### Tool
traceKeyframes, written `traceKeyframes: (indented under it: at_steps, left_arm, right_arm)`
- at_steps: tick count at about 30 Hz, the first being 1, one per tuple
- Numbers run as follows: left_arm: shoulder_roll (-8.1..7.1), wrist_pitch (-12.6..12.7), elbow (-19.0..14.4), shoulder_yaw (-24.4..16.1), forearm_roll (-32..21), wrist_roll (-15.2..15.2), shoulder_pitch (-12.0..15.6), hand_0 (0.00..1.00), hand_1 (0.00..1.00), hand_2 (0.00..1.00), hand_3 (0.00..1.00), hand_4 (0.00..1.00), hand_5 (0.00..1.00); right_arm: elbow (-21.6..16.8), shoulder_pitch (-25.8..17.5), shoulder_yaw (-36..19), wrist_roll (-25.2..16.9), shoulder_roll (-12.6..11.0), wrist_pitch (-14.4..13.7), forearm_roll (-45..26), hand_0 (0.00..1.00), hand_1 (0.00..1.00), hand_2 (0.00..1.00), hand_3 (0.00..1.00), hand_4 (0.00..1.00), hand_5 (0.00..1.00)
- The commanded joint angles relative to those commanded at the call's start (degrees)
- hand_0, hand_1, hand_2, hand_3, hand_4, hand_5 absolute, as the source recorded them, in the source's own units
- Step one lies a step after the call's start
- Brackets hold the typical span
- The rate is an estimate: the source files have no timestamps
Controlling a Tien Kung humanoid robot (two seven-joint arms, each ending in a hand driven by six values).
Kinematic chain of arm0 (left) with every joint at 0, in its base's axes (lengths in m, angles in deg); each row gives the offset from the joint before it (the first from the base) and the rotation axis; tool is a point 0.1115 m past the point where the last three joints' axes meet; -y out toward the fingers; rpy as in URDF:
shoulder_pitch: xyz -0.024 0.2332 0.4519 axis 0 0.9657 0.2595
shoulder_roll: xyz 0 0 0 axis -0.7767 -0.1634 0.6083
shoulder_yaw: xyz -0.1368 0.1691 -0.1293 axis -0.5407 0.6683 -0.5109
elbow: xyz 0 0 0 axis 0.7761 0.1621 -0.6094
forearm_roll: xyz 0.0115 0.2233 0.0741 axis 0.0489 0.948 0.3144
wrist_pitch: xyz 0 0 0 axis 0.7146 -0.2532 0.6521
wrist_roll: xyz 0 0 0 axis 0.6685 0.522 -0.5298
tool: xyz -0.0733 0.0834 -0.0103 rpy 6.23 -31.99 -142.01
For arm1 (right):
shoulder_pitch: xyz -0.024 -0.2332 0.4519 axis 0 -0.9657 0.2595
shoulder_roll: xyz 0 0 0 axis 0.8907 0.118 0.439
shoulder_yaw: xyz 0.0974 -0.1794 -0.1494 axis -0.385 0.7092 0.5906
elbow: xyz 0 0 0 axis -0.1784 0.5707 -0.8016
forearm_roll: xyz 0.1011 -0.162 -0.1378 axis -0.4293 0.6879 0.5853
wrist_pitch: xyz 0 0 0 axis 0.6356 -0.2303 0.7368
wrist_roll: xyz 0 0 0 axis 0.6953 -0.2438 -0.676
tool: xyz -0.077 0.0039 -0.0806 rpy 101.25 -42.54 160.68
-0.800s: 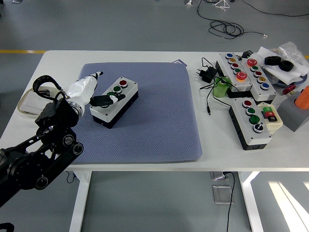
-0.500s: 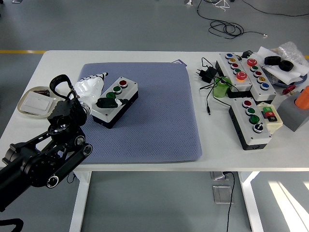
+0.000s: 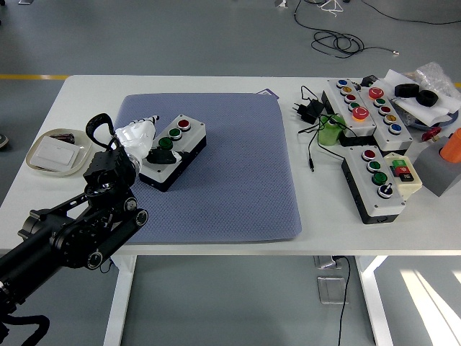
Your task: Pick up the button,place it on the desk,press the button,press the button
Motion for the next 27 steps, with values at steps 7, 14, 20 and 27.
traceKeyframes:
  at_steps: [7, 14, 20, 27]
  left_arm:
    - [1.82, -0.31, 3.14, 1.55, 1.02, 0.0, -1.09, 0.753, 0.929, 0.998, 0.998, 0.998, 0.625]
    - [3.42, -0.96, 6.18, 2.75, 3.36, 0.0, -2.14, 0.713, 0.883, 0.964, 0.998, 0.998, 0.558]
    - [3.81, -0.79, 7.75, 3.6, 5.86, 0.0, -2.6, 0.546, 0.712, 0.805, 0.998, 0.951, 0.39]
    - [3.81, -1.22, 8.54, 4.34, 8.1, 0.0, -2.99, 0.481, 0.499, 0.561, 0.87, 0.816, 0.072]
  right_arm:
    - [0.0, -0.06, 0.09, 0.04, -0.07, -0.02, 0.11, 0.787, 0.797, 0.817, 0.751, 0.412, 0.479]
    - [0.0, -0.37, 0.18, 0.13, -0.13, -0.02, 0.5, 0.787, 0.797, 0.817, 0.751, 0.412, 0.479]
    - [0.0, -0.52, 0.26, 0.14, -0.15, 0.01, 0.52, 0.787, 0.797, 0.817, 0.751, 0.412, 0.479]
    - [0.0, -0.5, 0.13, 0.15, -0.14, -0.01, 0.64, 0.787, 0.797, 0.817, 0.751, 0.412, 0.479]
